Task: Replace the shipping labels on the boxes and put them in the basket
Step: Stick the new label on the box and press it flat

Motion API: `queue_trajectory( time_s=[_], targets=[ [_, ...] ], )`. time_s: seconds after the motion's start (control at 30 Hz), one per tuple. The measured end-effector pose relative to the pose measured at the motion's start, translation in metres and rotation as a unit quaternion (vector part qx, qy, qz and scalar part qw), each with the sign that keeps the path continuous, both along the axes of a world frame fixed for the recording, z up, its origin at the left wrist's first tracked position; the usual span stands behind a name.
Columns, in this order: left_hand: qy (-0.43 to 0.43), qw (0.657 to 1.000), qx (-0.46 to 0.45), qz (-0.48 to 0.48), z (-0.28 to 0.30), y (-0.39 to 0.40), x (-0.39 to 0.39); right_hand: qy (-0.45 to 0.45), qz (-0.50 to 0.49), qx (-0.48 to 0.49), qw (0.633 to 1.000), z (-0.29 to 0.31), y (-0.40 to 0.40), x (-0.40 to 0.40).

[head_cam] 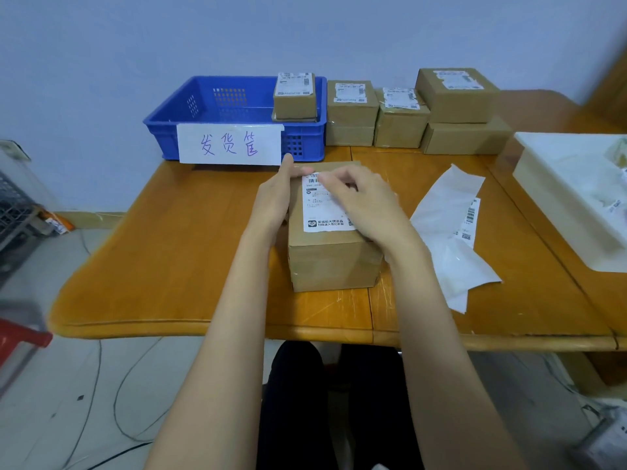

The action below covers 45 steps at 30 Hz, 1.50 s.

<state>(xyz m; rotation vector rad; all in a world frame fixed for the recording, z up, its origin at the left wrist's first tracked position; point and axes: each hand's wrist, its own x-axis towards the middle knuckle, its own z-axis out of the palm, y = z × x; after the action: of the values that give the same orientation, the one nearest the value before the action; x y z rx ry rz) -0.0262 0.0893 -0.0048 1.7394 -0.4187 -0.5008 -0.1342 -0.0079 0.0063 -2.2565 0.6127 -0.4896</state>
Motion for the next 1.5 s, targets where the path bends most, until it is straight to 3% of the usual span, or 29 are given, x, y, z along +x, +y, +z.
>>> queue_trajectory(
  time_s=[0.07, 0.1, 0.23, 0.3, 0.4, 0.57, 0.67, 0.77, 0.93, 1.07, 1.17, 1.27, 1.5],
  targets=[
    [-0.004, 1.000, -0.005, 0.012, -0.001, -0.002, -0.002, 0.040, 0.003, -0.097, 0.994, -0.004, 0.000, 0.001],
    [-0.008, 1.000, -0.006, 0.018, -0.001, -0.004, -0.002, 0.057, 0.027, -0.092, 0.994, -0.005, 0.000, -0.003],
    [-0.018, 1.000, -0.009, 0.023, -0.001, -0.005, -0.004, 0.025, 0.131, 0.111, 0.985, -0.007, -0.009, -0.030],
    [-0.021, 1.000, -0.006, 0.015, 0.000, -0.004, -0.004, -0.034, 0.120, 0.177, 0.976, -0.008, -0.010, -0.035],
    [-0.030, 0.999, 0.000, 0.020, -0.002, -0.004, -0.001, -0.114, 0.061, 0.202, 0.971, -0.013, -0.006, -0.028],
    [-0.059, 0.997, -0.019, 0.040, -0.008, -0.008, -0.003, -0.105, 0.154, 0.279, 0.942, -0.011, -0.025, -0.040],
    [-0.060, 0.997, -0.023, 0.045, -0.010, -0.009, -0.002, -0.127, 0.133, 0.337, 0.923, -0.005, -0.029, -0.038],
    [-0.063, 0.996, -0.029, 0.052, -0.014, -0.009, 0.000, -0.145, 0.102, 0.285, 0.942, -0.011, -0.022, -0.034],
    [-0.056, 0.997, -0.028, 0.054, -0.015, -0.009, 0.000, -0.165, 0.172, 0.352, 0.905, -0.016, -0.031, -0.045],
    [-0.009, 0.999, -0.022, 0.032, -0.005, -0.008, -0.003, -0.159, 0.072, 0.315, 0.933, -0.009, -0.020, -0.036],
    [0.016, 0.997, 0.069, 0.042, 0.001, -0.006, -0.001, -0.065, -0.029, 0.183, 0.980, -0.010, -0.014, -0.026],
    [0.036, 0.988, 0.149, -0.029, 0.004, -0.003, -0.005, -0.016, -0.035, 0.237, 0.971, -0.008, -0.015, -0.026],
    [0.057, 0.994, 0.084, -0.037, 0.010, 0.007, -0.012, -0.014, -0.029, 0.246, 0.969, -0.007, -0.012, -0.029]
  ],
)
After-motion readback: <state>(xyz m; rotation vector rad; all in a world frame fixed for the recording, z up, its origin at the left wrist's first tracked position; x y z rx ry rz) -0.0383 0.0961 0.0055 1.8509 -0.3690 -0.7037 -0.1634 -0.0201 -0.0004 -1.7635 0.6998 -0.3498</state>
